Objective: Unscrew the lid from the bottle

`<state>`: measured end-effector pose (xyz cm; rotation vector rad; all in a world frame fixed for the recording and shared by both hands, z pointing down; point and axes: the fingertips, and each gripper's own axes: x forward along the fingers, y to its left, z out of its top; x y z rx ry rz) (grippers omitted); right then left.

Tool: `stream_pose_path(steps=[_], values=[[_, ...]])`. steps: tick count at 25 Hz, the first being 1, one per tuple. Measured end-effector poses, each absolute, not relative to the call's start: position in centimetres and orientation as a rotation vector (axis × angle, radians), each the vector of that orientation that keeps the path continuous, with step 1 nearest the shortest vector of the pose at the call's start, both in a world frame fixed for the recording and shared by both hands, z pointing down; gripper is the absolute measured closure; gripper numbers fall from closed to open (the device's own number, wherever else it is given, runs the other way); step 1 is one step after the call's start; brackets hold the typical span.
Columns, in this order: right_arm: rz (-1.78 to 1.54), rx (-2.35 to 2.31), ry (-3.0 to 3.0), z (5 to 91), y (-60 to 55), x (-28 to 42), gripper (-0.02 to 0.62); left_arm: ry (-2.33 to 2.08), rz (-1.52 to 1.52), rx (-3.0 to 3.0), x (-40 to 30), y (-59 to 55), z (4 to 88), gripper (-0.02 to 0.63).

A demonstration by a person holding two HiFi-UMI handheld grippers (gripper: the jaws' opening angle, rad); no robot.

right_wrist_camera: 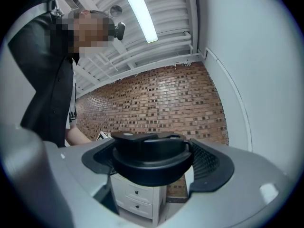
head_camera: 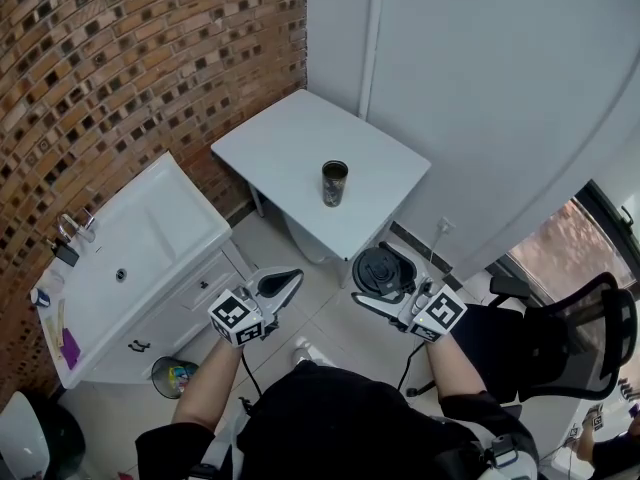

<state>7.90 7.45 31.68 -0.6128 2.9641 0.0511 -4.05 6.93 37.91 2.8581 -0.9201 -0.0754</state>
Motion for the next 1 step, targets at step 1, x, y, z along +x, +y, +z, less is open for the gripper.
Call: stream_pose_path(steps=[1], values=[[0.048,-0.613,2.964,31.72,7.35,7.84,0.13,-0.91,-0.079,2.855,-4.07,6.89,38.04,0.603]])
